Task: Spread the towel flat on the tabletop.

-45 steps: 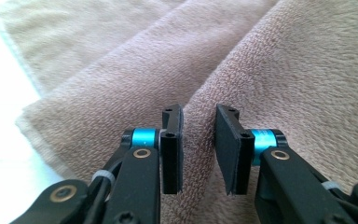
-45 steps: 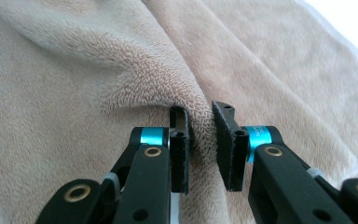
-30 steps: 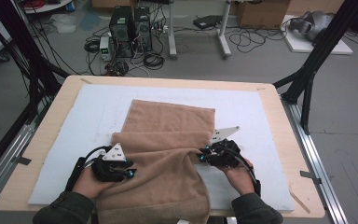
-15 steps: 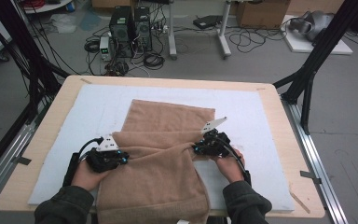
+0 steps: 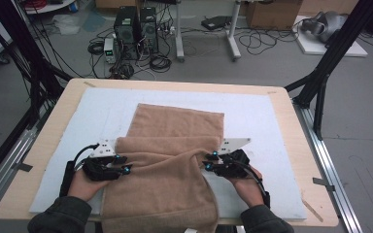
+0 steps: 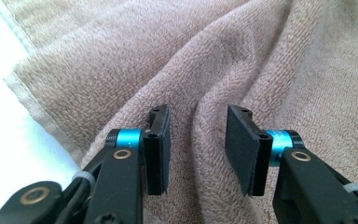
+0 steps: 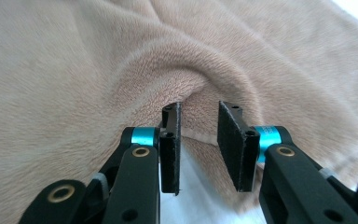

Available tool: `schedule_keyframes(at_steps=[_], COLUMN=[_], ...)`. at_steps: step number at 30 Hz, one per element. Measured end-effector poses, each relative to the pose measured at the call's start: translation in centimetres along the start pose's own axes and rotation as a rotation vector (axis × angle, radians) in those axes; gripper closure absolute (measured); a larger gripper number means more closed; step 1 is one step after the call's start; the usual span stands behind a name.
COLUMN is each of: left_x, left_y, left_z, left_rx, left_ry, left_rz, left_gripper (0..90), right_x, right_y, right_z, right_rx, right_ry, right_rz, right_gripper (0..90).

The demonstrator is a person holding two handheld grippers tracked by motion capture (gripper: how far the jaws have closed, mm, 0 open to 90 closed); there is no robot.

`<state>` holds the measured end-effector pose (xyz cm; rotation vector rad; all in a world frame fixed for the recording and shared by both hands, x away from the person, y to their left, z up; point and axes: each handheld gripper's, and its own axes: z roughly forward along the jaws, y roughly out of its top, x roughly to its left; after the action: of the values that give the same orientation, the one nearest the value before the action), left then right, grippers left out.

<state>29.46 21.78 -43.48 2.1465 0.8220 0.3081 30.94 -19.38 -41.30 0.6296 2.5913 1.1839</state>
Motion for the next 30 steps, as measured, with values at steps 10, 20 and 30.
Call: schedule_keyframes(at_steps=[10,20,30], left_x=[0.0,-1.9,-3.3], left_y=[-0.6,-1.2,-1.2], left_z=[0.6,-0.9,-3.5], left_rx=[0.005,0.01,-0.062], left_ry=[-0.008,-0.033,-0.122], left_rz=[-0.032,0.018,0.017], left_gripper=[76.7,83.6,67.1], right_x=[-0.1,0.9,3.3], right_y=[0.5,-1.3,-2.8], right_z=[4.1,-0.2,-5.8], right_rx=[0.076,0.028,-0.032], right_ry=[0.046,0.102,0.147], right_rz=[-0.006,0.006,-0.04], right_gripper=[83.6,85.1,82.3])
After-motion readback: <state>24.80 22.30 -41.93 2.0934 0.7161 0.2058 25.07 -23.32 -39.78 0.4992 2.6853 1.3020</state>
